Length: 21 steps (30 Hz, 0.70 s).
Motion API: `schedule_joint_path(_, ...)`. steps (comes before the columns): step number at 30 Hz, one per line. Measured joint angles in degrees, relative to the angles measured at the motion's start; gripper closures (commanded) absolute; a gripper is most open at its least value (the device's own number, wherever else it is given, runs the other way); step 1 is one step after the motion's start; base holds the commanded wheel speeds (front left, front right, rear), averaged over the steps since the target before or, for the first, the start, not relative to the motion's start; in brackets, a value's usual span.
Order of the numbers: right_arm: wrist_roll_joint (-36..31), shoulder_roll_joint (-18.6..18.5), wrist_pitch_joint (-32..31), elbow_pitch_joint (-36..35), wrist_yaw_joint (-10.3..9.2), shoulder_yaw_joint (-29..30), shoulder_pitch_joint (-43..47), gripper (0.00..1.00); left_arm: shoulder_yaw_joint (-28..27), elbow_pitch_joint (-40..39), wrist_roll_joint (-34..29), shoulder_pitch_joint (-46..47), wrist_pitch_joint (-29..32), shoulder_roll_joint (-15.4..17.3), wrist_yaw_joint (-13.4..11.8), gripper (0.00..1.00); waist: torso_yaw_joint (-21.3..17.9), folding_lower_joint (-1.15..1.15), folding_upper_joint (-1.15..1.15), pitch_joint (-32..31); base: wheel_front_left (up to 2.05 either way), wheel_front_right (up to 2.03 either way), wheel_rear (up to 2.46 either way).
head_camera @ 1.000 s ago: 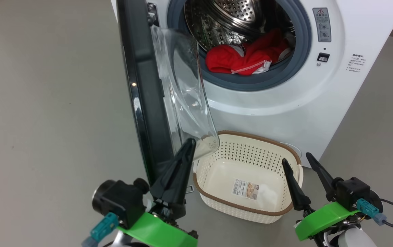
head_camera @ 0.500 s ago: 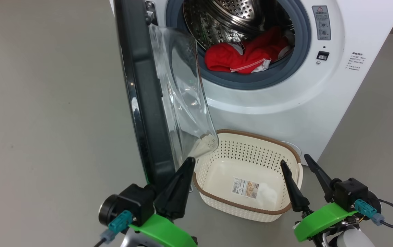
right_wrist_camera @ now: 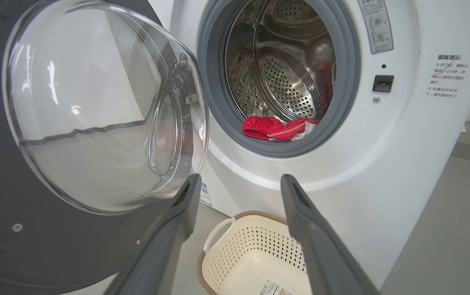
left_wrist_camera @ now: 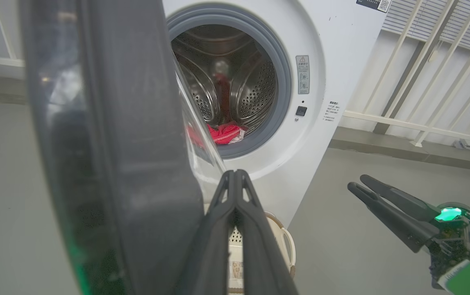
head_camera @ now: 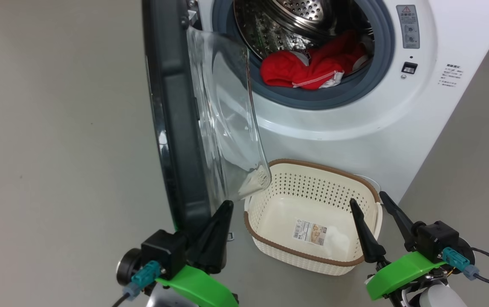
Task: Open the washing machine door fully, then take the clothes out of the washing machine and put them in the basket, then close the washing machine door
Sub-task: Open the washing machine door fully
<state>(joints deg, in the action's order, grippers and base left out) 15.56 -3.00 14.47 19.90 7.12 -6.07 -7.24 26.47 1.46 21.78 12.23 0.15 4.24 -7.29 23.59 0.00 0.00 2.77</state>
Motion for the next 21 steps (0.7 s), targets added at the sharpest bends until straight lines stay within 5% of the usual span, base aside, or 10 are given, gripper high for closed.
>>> schedule_joint_path(21, -0.01, -0.01, 0.00, 0.37, 0.00, 0.20, -0.10, 0.00, -6.26, -2.94, 0.60, -2.24, -0.40, 2.31, -5.88, 1.00, 3.82, 0.00, 0.00, 1.36, 0.00, 0.00, 0.00)
